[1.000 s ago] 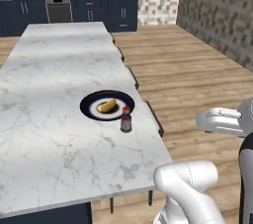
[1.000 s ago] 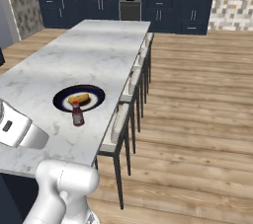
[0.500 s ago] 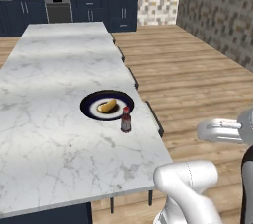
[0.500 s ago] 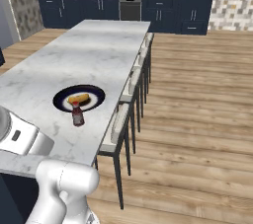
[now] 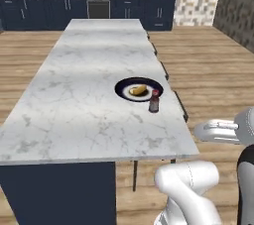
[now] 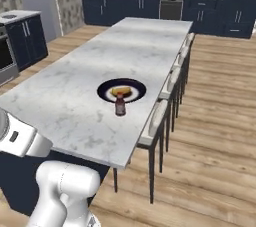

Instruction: Move the hot dog bun to the plate on the dining table and place the condiment next to that plate. Then navigate to the fridge and take the sausage and place it on the plate as well.

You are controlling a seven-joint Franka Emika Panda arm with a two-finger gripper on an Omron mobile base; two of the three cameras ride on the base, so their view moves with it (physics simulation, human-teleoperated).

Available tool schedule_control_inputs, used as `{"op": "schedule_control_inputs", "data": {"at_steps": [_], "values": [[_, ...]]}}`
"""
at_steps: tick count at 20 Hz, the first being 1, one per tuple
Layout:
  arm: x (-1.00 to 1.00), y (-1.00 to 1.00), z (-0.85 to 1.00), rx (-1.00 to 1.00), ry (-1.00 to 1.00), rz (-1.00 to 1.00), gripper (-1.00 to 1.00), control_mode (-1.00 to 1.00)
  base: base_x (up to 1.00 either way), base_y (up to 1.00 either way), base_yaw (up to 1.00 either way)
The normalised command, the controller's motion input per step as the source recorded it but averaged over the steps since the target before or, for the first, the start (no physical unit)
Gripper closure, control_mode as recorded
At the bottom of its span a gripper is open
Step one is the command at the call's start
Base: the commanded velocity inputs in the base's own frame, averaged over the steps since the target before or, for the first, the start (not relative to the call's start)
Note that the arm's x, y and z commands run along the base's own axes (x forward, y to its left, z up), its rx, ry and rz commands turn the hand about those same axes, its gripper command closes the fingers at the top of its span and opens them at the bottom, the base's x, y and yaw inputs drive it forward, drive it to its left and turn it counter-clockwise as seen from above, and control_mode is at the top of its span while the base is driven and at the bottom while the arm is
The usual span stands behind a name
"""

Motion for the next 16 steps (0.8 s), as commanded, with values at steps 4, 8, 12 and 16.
{"op": "schedule_control_inputs", "data": {"at_steps": [4,8,12,16], "values": [[0.0,0.0,0.0,0.0,0.0,0.0,-1.0,1.0,-0.74,0.5,0.37],[0.0,0.0,0.0,0.0,0.0,0.0,-1.0,1.0,-0.58,0.56,0.45],[0.0,0.0,0.0,0.0,0.0,0.0,-1.0,1.0,-0.27,0.52,0.52],[0.0,0.0,0.0,0.0,0.0,0.0,-1.0,1.0,-0.02,0.42,0.59]]}}
